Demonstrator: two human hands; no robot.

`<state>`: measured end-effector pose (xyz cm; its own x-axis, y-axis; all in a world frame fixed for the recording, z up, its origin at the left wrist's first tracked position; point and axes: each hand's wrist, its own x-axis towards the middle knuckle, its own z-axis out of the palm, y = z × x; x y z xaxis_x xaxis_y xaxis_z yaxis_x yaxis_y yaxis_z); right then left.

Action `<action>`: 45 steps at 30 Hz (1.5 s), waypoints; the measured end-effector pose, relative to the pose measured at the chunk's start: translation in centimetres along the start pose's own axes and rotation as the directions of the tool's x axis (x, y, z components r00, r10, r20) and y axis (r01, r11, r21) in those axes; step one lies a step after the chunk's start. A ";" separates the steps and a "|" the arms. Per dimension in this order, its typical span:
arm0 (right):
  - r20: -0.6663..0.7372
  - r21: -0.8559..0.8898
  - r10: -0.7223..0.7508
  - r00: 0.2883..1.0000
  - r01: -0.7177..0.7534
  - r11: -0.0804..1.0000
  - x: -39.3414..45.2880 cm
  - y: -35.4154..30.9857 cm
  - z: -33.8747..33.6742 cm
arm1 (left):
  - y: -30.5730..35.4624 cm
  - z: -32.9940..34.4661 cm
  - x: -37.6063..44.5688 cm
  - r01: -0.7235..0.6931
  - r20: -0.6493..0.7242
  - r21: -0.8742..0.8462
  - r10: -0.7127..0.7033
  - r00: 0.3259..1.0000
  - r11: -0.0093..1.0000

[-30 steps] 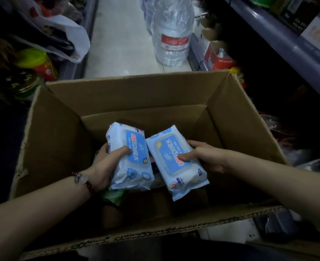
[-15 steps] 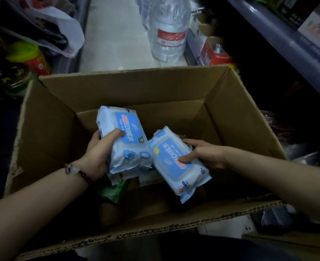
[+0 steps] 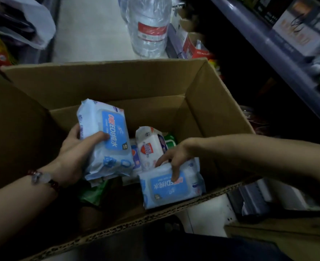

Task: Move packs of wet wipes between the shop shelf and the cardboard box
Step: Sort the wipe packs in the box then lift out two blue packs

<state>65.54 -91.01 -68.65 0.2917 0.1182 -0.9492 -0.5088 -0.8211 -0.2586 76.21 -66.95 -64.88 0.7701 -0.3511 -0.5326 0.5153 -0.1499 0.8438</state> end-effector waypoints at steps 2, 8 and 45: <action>0.078 -0.056 0.030 0.996 -0.026 0.998 2.4 -0.1 0.0 | 0.1 0.0 0.0 -0.007 0.024 -0.009 0.008 1.000 1.000; 0.114 -0.079 -0.015 0.993 0.024 0.997 6.6 0.8 0.5 | 0.3 0.2 0.1 0.029 0.061 -0.044 -0.026 0.998 0.999; -0.681 0.253 -0.152 0.716 0.424 0.870 -8.6 -0.4 -5.2 | -8.8 11.9 5.3 -0.422 0.672 0.740 -0.540 0.507 0.524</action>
<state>67.46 -94.60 -59.44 0.8377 -0.1711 -0.5187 -0.5234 -0.5227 -0.6729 71.32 -78.52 -74.37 -0.1402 -0.7178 -0.6820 -0.3329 -0.6145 0.7153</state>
